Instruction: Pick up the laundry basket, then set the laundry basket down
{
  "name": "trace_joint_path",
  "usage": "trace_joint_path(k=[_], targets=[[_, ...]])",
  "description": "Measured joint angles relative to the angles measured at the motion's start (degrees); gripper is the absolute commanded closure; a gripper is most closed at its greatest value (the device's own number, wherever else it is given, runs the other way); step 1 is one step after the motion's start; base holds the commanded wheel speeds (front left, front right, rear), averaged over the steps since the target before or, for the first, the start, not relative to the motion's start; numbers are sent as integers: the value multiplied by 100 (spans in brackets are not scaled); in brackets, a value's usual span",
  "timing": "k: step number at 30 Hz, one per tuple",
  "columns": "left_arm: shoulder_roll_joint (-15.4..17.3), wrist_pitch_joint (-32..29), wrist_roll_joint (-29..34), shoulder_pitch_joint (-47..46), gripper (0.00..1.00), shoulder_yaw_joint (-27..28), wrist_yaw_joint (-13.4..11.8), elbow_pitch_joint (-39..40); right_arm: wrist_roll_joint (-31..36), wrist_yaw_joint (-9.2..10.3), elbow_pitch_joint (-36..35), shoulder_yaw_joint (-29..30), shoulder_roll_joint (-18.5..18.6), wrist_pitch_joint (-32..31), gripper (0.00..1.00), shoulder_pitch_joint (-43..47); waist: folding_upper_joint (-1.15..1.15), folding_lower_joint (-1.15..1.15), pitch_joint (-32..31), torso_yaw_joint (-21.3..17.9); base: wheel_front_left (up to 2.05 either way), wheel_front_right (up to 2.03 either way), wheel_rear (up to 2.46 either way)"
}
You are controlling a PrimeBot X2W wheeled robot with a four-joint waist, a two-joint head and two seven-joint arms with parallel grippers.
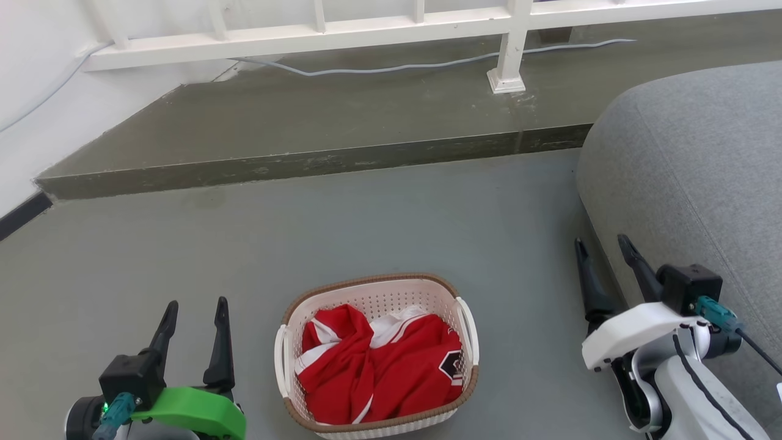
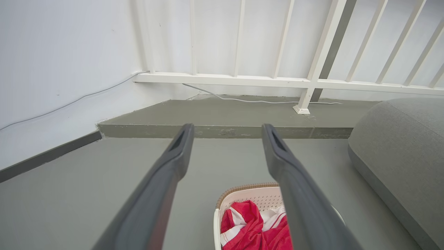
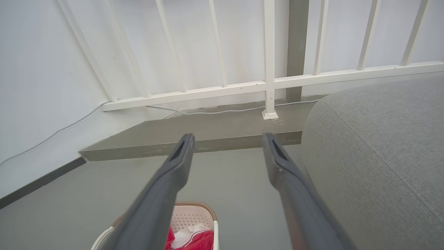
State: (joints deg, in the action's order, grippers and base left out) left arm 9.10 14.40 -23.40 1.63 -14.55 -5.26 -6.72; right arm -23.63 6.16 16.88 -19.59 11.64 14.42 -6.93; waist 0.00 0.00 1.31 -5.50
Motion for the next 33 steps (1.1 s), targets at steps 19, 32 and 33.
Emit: trace_joint_path(k=[19, 32, 33], targets=[[-101, -127, 40, 144, 100, -21, -36, -1, 40, -3, 25, -48, -108, -11, 100, 300, 0, 0, 27, -6, 0, 0, 0], [-136, -234, -749, 204, 100, 69, 98, -5, -737, -148, 12, 215, -222, -164, 100, 399, 0, 0, 10, 67, 0, 0, 0], [-144, -240, -843, 204, 100, 97, 105, -5, -844, -159, 9, 236, -227, -202, 100, 399, 0, 0, 9, 73, 0, 0, 0]])
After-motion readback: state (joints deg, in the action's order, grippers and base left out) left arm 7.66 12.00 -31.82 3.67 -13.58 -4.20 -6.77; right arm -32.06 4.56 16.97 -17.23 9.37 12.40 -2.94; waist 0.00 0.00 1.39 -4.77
